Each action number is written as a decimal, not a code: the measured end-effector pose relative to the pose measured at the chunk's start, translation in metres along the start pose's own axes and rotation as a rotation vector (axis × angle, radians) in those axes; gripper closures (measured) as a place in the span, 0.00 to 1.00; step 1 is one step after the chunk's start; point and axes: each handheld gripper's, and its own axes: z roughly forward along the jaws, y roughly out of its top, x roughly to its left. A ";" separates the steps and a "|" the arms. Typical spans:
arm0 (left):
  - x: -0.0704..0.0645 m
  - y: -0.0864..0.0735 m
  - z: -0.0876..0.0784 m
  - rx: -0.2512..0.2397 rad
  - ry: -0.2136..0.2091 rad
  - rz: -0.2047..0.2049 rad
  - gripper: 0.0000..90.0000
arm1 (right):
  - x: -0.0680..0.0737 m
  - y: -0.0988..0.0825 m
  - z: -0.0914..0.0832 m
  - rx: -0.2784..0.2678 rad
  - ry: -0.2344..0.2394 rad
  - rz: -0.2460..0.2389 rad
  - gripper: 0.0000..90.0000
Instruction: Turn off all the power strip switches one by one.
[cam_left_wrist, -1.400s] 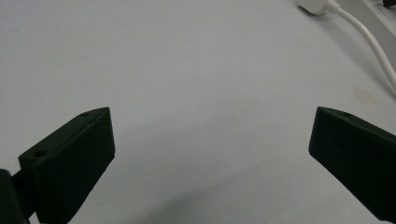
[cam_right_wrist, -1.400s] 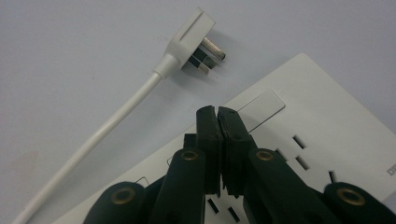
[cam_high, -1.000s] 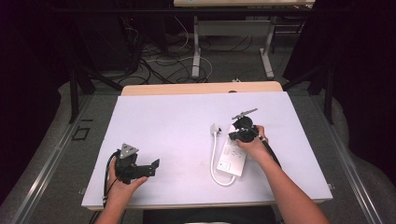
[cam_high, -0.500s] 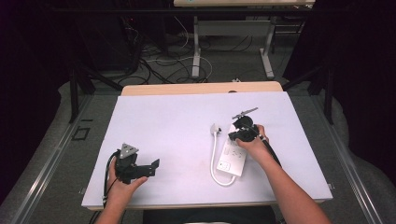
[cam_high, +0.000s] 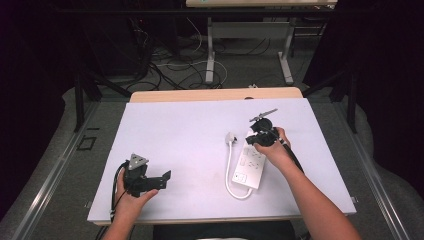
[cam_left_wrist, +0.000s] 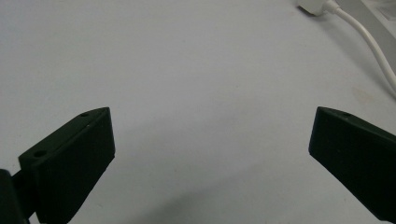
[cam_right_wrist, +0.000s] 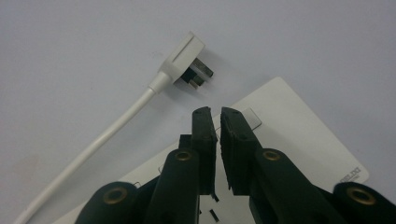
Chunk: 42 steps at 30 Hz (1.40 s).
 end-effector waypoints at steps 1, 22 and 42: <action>0.000 0.000 0.000 0.000 -0.002 -0.005 0.01 | -0.001 0.001 0.000 -0.005 -0.007 -0.004 0.93; 0.000 0.000 0.001 0.002 -0.003 -0.006 0.01 | -0.024 0.019 0.002 0.003 0.000 -0.003 0.90; 0.000 0.000 0.001 0.002 -0.003 -0.008 0.01 | -0.030 0.019 0.022 0.047 -0.011 0.056 0.92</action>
